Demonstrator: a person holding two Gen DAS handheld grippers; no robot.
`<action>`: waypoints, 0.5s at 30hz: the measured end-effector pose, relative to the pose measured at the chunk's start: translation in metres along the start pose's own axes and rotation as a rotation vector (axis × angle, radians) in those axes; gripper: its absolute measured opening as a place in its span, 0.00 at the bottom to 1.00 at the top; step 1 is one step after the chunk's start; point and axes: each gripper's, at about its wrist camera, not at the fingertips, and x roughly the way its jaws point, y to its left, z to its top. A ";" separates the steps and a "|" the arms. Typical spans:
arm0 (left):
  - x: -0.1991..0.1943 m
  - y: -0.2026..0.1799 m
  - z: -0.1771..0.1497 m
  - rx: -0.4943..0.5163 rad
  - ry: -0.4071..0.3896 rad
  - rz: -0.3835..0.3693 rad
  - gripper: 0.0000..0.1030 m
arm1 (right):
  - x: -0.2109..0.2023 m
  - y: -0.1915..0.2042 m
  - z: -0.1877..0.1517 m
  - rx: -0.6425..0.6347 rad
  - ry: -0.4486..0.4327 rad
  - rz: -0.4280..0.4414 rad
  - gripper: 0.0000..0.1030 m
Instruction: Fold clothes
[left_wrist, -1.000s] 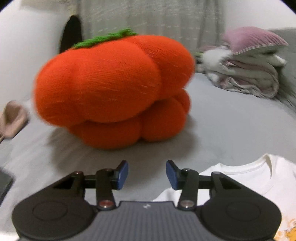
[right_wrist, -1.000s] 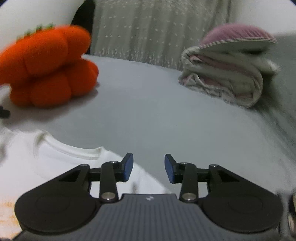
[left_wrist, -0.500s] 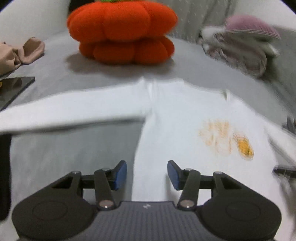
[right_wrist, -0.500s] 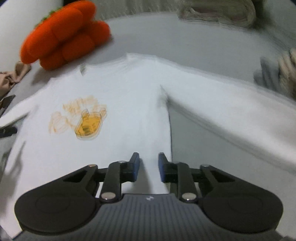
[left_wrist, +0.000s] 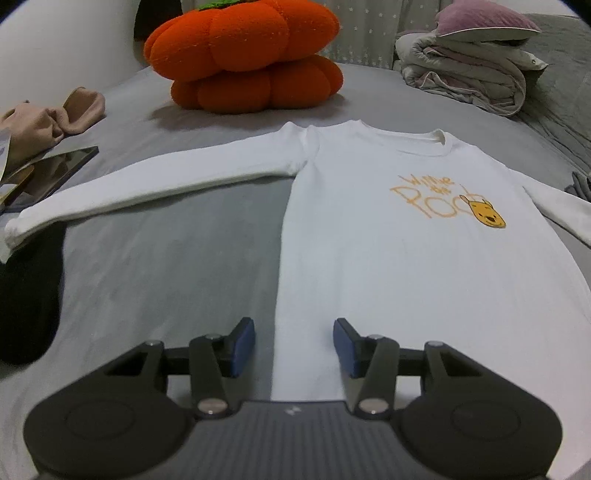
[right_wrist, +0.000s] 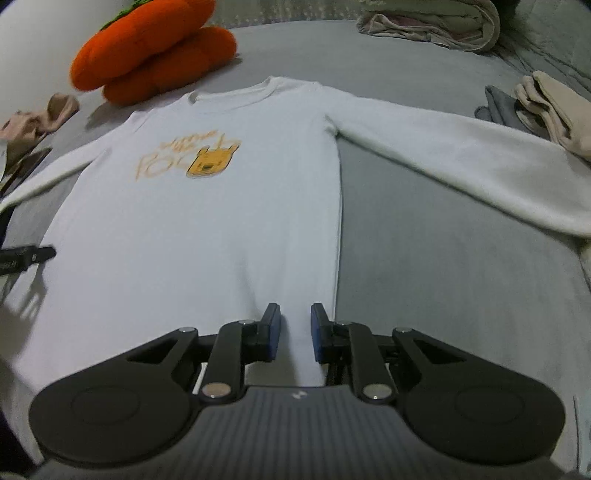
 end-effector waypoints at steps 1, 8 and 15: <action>-0.002 0.001 -0.002 -0.001 0.001 -0.001 0.48 | -0.003 0.001 -0.005 -0.004 -0.003 0.000 0.16; -0.019 0.009 -0.022 -0.015 -0.010 -0.009 0.47 | -0.024 0.017 -0.038 -0.067 -0.036 -0.026 0.16; -0.038 0.011 -0.042 -0.014 -0.014 -0.007 0.47 | -0.034 0.023 -0.057 -0.059 -0.045 -0.045 0.16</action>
